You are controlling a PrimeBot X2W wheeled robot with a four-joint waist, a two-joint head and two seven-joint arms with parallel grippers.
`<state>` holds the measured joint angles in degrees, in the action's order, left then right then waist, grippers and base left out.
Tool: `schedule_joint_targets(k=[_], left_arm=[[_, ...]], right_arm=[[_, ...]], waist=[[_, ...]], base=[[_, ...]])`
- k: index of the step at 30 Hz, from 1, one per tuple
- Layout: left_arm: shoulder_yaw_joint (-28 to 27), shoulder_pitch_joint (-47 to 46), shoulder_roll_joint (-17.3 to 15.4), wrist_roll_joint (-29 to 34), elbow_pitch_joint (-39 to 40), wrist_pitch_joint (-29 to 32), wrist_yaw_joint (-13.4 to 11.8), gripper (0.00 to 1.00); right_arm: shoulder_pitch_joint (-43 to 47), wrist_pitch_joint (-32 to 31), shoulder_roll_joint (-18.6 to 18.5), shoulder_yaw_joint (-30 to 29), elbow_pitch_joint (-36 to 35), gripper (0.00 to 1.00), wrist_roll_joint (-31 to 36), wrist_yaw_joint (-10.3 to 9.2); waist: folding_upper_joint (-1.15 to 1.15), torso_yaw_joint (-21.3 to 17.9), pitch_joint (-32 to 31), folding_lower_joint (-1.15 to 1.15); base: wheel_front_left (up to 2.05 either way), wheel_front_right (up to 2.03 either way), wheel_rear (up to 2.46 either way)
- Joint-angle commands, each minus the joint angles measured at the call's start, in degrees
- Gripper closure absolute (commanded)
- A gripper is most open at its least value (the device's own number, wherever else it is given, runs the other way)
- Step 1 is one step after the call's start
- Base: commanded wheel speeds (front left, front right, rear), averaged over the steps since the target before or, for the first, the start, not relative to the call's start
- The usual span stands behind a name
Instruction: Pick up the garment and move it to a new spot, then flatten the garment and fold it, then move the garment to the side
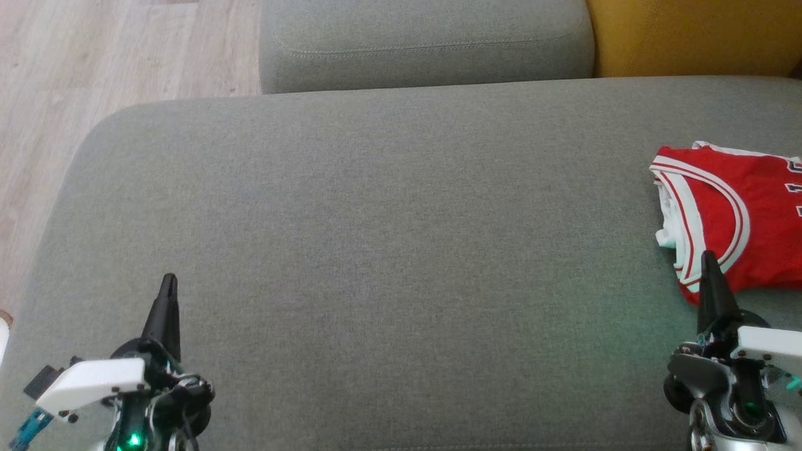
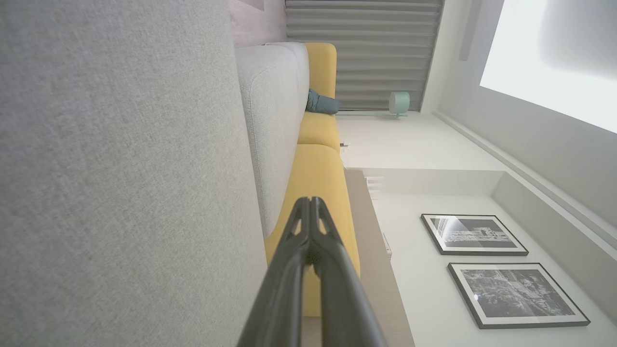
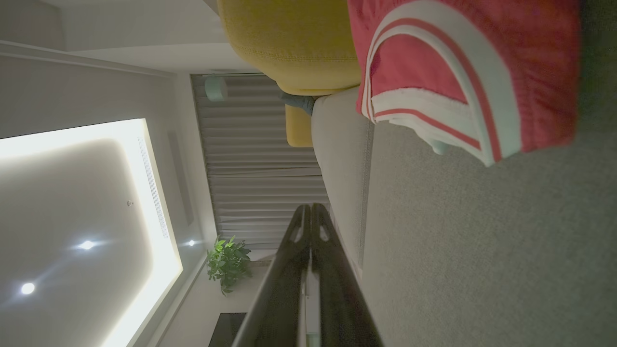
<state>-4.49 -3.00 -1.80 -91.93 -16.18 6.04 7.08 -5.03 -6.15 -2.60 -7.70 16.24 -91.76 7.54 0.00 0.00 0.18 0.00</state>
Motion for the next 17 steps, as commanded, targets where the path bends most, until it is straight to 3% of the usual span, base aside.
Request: schedule_joint_targets(k=[1, 17], left_arm=[[-2.0, -3.2, -1.1, -0.3, 2.1, 0.4, 0.4, 1.0], [-2.0, -3.2, -1.1, -0.3, 2.1, 0.4, 0.4, 1.0]], right_arm=[[-1.2, -0.3, -0.3, 1.2, -2.2, 1.0, -0.4, -0.05], [-1.2, -0.3, -0.3, 1.2, -2.2, 1.0, -0.4, -0.05]], waist=[[0.0, 0.0, 0.0, 0.0], [0.0, 0.0, 0.0, 0.0]], base=[[0.0, 0.0, 0.0], [0.0, 0.0, 0.0]])
